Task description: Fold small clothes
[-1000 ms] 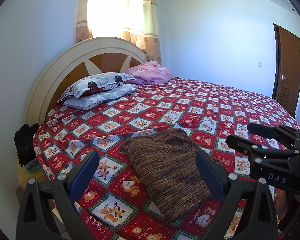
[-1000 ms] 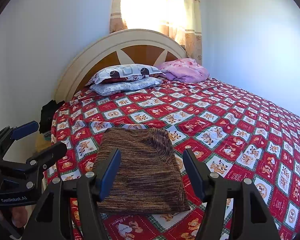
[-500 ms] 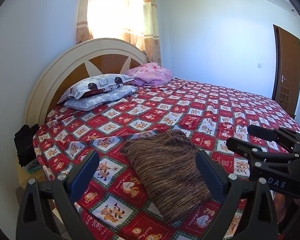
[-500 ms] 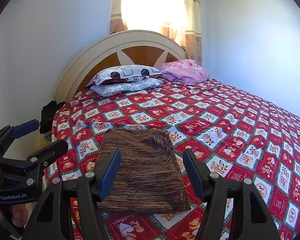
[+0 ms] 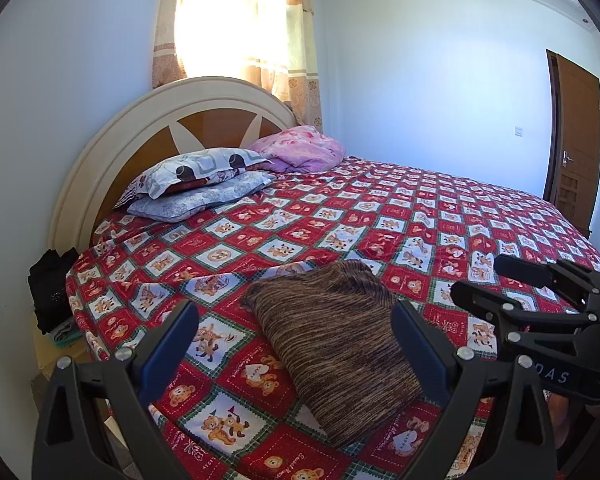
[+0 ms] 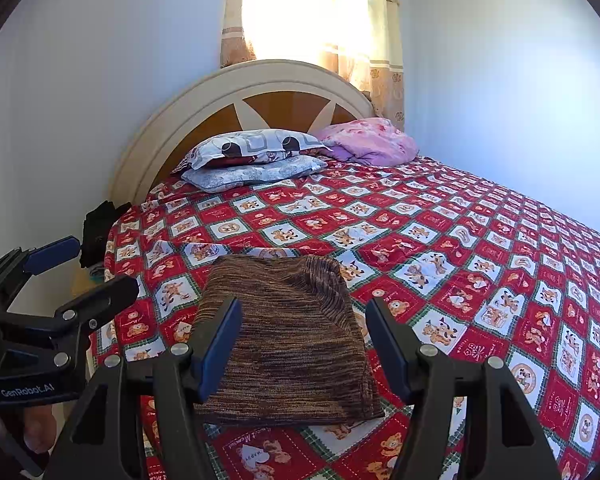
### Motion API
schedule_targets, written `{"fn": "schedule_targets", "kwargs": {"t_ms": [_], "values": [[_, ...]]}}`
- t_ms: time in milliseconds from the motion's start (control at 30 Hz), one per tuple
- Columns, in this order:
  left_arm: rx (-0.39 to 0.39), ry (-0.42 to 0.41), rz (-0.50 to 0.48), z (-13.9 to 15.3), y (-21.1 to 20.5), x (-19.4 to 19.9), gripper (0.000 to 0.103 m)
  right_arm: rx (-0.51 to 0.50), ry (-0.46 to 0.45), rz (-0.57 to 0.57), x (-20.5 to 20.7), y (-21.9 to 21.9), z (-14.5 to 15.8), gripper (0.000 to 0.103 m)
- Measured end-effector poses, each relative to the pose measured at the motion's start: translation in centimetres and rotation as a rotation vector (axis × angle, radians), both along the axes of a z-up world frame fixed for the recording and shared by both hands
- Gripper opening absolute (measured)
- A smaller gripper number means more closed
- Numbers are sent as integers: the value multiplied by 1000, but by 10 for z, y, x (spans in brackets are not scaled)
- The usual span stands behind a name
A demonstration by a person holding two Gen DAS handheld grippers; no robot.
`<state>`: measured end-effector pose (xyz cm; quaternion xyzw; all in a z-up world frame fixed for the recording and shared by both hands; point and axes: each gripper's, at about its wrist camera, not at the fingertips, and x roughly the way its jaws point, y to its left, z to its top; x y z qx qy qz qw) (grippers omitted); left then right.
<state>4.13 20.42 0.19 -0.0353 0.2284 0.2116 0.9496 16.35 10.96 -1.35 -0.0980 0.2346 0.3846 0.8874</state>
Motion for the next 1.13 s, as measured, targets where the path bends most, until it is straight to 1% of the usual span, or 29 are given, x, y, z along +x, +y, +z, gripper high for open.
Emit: {"fn": "schedule_targets", "kwargs": {"t_ms": [333, 433, 600, 667, 833, 967, 1133], "values": [[2, 2, 6, -1, 0, -1, 99, 1, 0, 3, 0, -1, 0, 65], [1, 3, 0, 2, 0, 2, 103, 2, 0, 2, 0, 0, 0, 65], [22, -6, -6, 8, -6, 3, 103, 5, -4, 3, -6, 4, 1, 65], [27, -8, 1, 8, -6, 3, 103, 7, -3, 3, -7, 4, 2, 65], [9, -3, 3, 6, -4, 1, 103, 9, -8, 5, -9, 7, 3, 65], [22, 7, 24, 3, -3, 3, 103, 9, -10, 8, -11, 9, 4, 65], [30, 5, 16, 2, -4, 3, 103, 8, -10, 5, -11, 8, 4, 65]]}}
